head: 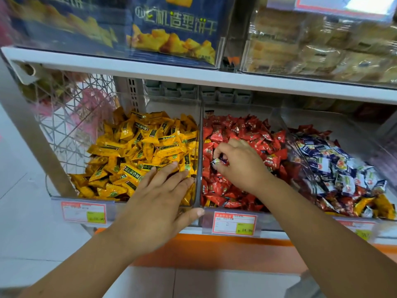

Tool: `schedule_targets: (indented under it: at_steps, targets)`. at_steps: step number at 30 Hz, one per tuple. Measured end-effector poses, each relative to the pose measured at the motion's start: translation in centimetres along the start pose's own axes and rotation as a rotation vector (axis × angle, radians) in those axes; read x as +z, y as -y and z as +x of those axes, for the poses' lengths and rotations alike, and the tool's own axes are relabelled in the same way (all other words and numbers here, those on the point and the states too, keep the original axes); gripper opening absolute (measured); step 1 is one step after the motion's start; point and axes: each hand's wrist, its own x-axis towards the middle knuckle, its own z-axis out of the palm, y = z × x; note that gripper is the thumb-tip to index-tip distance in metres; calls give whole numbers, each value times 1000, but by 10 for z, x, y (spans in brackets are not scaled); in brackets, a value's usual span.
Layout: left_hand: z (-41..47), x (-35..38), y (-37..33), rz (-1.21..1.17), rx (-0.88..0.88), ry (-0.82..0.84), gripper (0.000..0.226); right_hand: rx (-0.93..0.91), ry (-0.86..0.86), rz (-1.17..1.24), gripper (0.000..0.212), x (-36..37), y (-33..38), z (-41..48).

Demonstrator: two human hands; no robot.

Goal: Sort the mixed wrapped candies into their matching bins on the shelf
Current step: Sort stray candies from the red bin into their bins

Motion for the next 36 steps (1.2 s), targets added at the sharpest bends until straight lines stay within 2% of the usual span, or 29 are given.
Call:
schedule_targets:
  at_steps: [1, 5, 7, 10, 14, 17, 19, 23, 26, 28, 31, 34, 36]
  targets:
    - [0, 0, 0, -1, -1, 0, 74, 1, -14, 63, 12, -4, -1, -2]
    - [1, 1, 0, -7, -5, -10, 75, 85, -61, 375, 15, -30, -6, -12]
    - [1, -1, 0, -3, -13, -10, 76, 94, 14, 478, 16, -46, -8, -18]
    - [2, -2, -1, -5, -18, -8, 75, 69, 238, 239, 27, -46, -10, -26]
    - [1, -2, -1, -4, -19, -2, 74, 101, 257, 23, 31, -18, -12, -25]
    - [1, -2, -1, 7, -26, 7, 74, 112, 277, -27, 49, -9, -9, -24]
    - [1, -3, -1, 4, -26, 14, 74, 116, 240, 7, 43, -10, -8, -26]
    - [1, -4, -1, -3, -25, 20, 74, 139, 183, 239, 14, -18, -12, -30]
    - [2, -5, -1, -3, -22, 24, 73, 144, 153, 349, 13, -34, -13, -34]
    - [2, -4, -1, -8, -23, 28, 73, 124, 242, 387, 19, -46, -11, -39]
    - [1, -3, -1, -26, -25, 26, 74, 29, 470, 417, 32, -55, 2, -47]
    - [1, -3, -1, -21, -23, 19, 74, -52, 546, 412, 27, -47, 11, -46]
    - [0, -2, -1, -27, -22, 18, 73, -62, 596, 324, 24, -39, 12, -42]
